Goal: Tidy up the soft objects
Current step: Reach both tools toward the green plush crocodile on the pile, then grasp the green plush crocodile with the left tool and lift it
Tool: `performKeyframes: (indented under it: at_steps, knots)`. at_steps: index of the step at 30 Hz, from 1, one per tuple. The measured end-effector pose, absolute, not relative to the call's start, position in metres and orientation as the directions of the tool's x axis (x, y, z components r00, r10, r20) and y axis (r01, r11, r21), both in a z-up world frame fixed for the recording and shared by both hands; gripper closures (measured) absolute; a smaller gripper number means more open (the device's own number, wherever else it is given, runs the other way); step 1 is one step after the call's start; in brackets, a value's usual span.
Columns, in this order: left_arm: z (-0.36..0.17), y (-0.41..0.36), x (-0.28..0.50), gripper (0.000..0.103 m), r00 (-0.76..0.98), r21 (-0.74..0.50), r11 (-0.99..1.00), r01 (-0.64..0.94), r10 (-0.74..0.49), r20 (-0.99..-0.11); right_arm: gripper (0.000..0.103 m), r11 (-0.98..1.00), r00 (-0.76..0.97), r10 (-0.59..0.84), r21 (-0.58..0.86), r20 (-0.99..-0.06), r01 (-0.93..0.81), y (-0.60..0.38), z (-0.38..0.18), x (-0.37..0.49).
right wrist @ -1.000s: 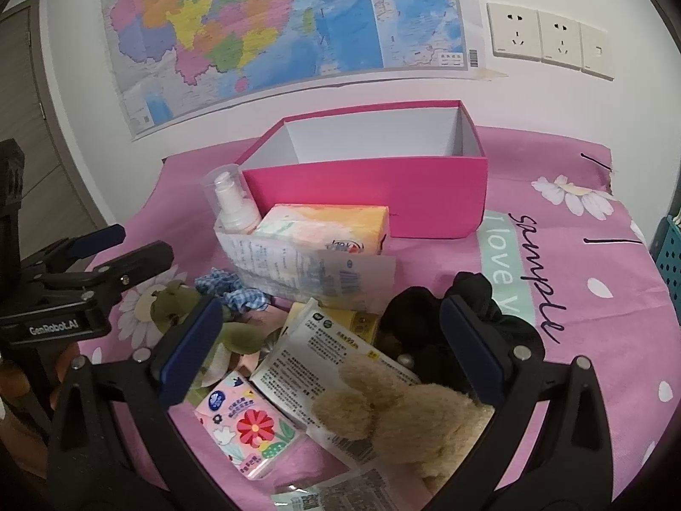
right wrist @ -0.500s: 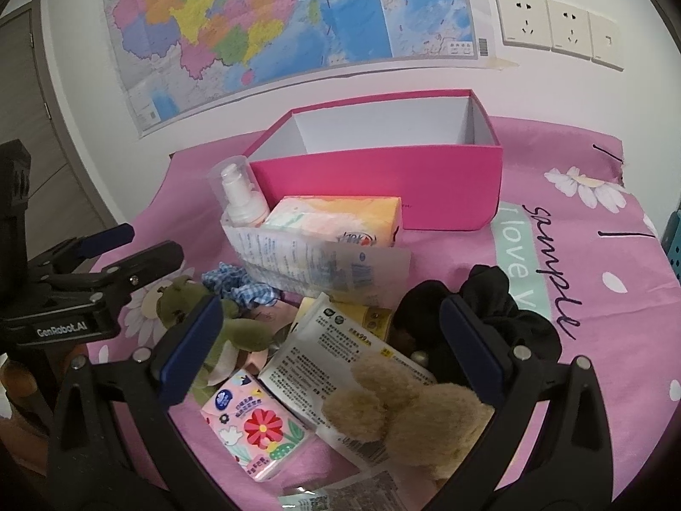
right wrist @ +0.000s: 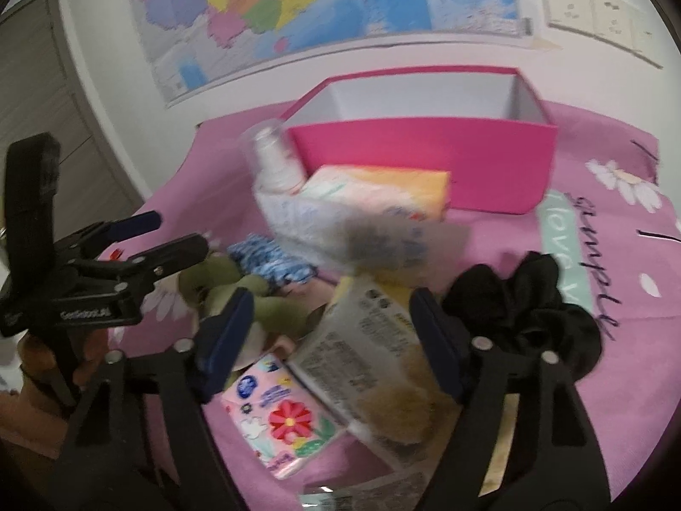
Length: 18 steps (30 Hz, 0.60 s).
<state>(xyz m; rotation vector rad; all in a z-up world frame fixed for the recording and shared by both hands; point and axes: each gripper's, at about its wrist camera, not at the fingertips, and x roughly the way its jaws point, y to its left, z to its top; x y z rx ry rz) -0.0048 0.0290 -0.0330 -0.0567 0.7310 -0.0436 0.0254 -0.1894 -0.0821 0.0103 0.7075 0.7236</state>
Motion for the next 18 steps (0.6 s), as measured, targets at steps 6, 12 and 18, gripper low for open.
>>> performKeyframes:
  at_steps: [6, 12, 18]
  knots:
    - [-0.040, 0.047, -0.005, 0.010, 0.722, -0.108, 0.993, 0.041, -0.104, -0.684, 0.036, 0.661, 0.423, 0.679, 0.250, -0.600, -0.707, -0.162, -0.084, 0.014]
    - [-0.046, 0.053, 0.000, 0.013, 0.692, -0.169, 0.982, 0.088, -0.183, -0.698, 0.036, 0.634, 0.367, 0.670, 0.241, -0.646, -0.735, -0.143, -0.094, 0.009]
    - [-0.059, 0.049, 0.005, 0.016, 0.629, -0.224, 0.958, 0.181, -0.288, -0.723, 0.044, 0.661, 0.389, 0.648, 0.230, -0.654, -0.714, -0.136, -0.100, 0.015]
